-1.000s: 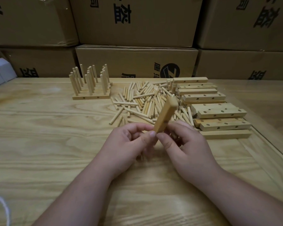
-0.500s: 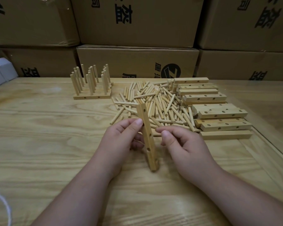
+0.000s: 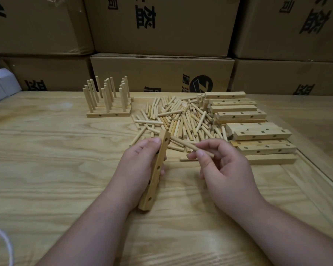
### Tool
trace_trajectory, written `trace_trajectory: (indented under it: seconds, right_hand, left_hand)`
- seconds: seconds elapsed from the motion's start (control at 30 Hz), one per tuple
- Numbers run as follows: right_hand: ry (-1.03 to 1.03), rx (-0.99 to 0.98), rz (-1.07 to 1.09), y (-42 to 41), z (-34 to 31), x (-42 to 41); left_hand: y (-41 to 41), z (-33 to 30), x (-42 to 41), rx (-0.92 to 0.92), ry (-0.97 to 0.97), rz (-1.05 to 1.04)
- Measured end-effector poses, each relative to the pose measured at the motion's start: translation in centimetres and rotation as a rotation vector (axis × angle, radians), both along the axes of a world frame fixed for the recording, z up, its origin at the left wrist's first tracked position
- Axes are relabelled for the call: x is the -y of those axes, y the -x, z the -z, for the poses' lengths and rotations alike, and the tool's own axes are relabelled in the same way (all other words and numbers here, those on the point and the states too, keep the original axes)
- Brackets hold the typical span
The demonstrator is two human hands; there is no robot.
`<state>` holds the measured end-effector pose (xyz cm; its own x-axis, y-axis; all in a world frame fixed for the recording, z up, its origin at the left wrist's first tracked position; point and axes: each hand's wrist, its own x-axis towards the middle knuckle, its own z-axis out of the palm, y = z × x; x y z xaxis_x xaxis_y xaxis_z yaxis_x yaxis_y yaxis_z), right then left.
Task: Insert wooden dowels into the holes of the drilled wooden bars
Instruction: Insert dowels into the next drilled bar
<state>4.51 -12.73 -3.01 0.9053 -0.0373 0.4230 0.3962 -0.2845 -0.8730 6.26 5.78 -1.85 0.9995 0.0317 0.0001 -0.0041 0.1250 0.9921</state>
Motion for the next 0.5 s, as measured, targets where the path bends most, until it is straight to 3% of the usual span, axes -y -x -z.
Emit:
trace_trajectory:
  seconds: [0.5]
  right_hand:
    - [-0.107,0.08,-0.047,0.34,-0.53,-0.07]
  left_hand:
    - [-0.14,0.17,0.16,0.04,-0.042,-0.013]
